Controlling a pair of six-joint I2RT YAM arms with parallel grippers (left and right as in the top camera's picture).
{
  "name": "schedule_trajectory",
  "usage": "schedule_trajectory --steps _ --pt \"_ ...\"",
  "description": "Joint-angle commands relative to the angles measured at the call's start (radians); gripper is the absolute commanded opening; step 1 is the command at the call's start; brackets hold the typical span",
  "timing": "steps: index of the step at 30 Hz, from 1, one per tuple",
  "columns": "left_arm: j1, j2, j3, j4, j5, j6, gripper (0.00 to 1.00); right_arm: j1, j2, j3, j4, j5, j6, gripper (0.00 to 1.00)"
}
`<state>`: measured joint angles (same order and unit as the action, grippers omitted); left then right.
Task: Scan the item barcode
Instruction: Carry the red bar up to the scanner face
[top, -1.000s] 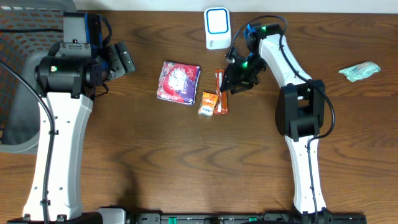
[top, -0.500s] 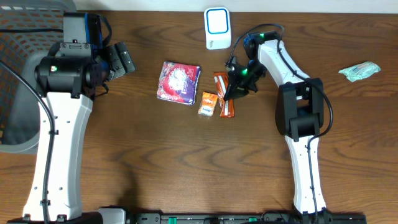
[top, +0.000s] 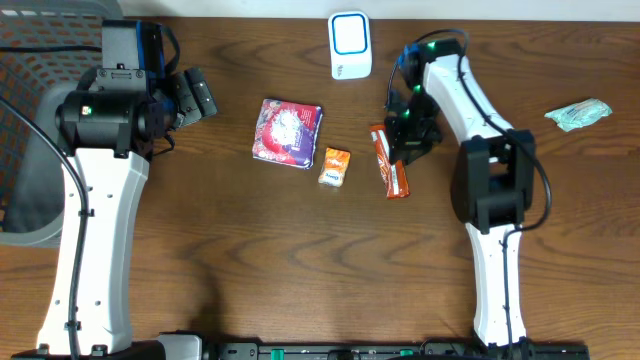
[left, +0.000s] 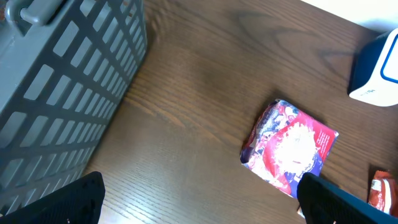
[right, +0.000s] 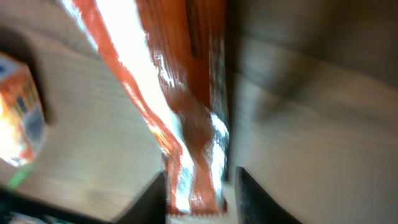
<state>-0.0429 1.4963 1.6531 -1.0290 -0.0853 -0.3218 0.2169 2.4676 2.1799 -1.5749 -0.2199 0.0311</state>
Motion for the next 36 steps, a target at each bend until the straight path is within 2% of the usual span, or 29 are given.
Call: schedule_trajectory --steps 1,10,18,22,25,36 --pt "0.001 0.006 -0.009 -0.003 -0.013 -0.013 0.98 -0.006 -0.077 0.013 -0.008 0.119 0.028 0.44" --pt "0.001 0.006 -0.009 -0.003 -0.013 -0.013 0.98 0.056 -0.113 0.014 0.017 0.216 0.071 0.44" --pt "0.001 0.006 -0.009 -0.003 -0.013 -0.013 0.98 0.215 -0.113 0.010 0.102 0.521 0.273 0.44" --pt "0.001 0.006 -0.009 -0.003 -0.013 -0.013 0.98 0.270 -0.113 -0.009 0.169 0.586 0.321 0.49" --pt "0.001 0.006 -0.009 -0.003 -0.013 -0.013 0.98 0.295 -0.113 -0.042 0.220 0.619 0.349 0.51" --pt "0.001 0.006 -0.009 -0.003 -0.013 -0.013 0.98 0.322 -0.113 -0.236 0.379 0.686 0.402 0.44"
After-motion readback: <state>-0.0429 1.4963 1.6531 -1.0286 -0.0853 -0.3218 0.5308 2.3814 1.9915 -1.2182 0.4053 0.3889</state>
